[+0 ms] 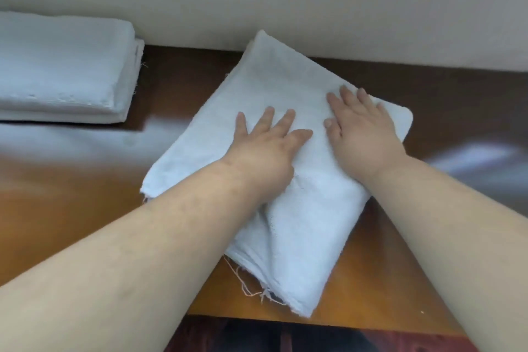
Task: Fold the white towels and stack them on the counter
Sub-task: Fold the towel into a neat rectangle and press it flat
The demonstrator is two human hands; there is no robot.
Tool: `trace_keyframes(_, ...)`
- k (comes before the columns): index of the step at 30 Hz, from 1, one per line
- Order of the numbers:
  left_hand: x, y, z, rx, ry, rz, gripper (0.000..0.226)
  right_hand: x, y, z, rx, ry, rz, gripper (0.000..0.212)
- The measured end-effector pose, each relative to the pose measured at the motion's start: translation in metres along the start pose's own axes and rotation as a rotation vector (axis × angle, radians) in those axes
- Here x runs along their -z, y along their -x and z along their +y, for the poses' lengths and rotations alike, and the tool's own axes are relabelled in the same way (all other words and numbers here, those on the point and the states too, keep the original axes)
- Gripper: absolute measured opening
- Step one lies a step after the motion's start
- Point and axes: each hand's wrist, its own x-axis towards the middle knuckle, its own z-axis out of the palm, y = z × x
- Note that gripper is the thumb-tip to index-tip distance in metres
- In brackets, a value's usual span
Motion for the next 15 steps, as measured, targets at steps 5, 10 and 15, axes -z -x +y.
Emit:
trace_keyframes(5, 0.025, -0.024, 0.035, 0.057, -0.126, -0.052, 0.076, -0.001, 0.047, 0.008, -0.278, 0.012, -0.083, 0.069)
trace_keyframes(10, 0.007, -0.007, 0.06, 0.05, 0.007, -0.042, 0.059, 0.01, 0.092, 0.003, -0.32, 0.082, -0.247, 0.075)
trace_keyframes(15, -0.011, 0.013, 0.034, -0.113, 0.193, 0.088, 0.051, 0.033, 0.099, 0.0, -0.233, -0.004, -0.229, 0.076)
